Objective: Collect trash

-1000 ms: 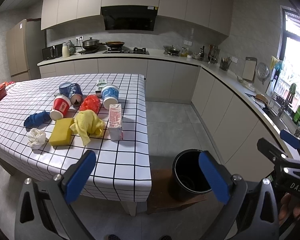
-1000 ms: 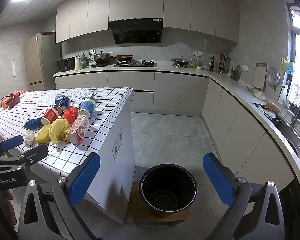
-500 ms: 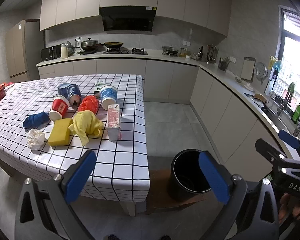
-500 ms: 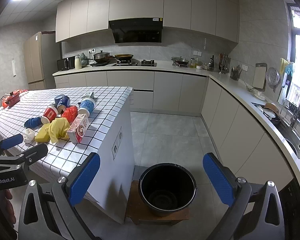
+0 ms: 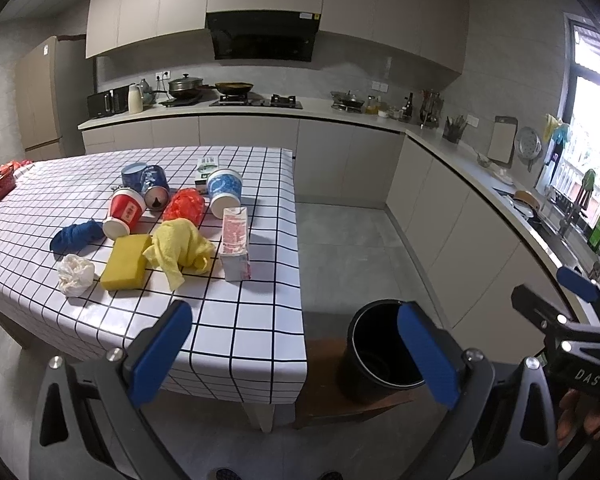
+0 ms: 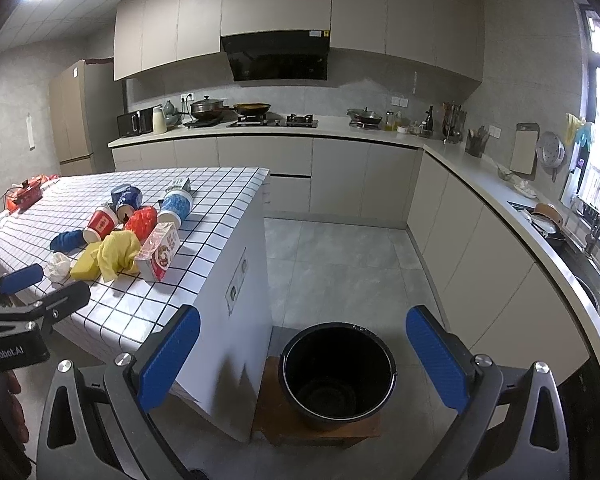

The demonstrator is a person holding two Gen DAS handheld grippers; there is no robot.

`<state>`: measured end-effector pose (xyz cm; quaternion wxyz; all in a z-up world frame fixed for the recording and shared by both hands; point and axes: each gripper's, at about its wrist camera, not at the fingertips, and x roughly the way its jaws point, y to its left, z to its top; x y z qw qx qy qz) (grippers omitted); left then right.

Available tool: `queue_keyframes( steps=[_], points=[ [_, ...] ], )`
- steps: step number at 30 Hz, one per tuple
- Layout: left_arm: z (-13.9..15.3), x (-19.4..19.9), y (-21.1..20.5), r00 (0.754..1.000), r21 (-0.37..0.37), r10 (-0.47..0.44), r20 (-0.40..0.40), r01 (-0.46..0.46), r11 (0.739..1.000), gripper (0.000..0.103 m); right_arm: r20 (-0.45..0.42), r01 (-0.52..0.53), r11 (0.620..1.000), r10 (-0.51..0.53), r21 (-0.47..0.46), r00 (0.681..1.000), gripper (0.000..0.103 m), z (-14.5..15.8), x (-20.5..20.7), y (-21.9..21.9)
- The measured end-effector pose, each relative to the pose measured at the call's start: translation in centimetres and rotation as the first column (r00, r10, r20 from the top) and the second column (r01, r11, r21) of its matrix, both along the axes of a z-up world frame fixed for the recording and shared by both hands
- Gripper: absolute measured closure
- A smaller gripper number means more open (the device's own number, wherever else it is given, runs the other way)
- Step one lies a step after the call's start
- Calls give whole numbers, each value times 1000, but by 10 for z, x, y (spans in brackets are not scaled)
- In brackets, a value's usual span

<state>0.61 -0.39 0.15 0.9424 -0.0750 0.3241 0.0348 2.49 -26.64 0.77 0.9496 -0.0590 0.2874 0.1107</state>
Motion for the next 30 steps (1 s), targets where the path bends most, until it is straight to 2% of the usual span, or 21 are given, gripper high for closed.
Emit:
queue_keyframes(
  steps=[9,11,16,18,22,25,30],
  points=[
    [-2,3,30,997,-9,75,-3,-75,997,0,-61,-58,998,60,34,996,0,-11,20,8],
    [-4,-1,42,992,-1,122,7,-122,992,0,-80,-77,996,81,43,994,0,-15,26,11],
    [-8,-13,74,978,-96,201,61,-195,976,0,-125,-133,991,134,23,983,0,-26,41,36],
    [-11,-18,86,968,-112,243,71,-234,966,0,-124,-143,989,145,26,982,0,-27,44,47],
    [-18,-18,104,955,-23,298,12,-297,954,0,-113,-196,981,196,19,974,0,-28,46,76],
    [-23,-20,124,944,-13,329,-13,-329,944,0,-104,-240,971,240,9,965,2,-29,48,102],
    [-32,-24,157,925,40,378,-24,-377,925,0,-106,-311,950,311,16,944,15,-33,54,145]
  ],
)
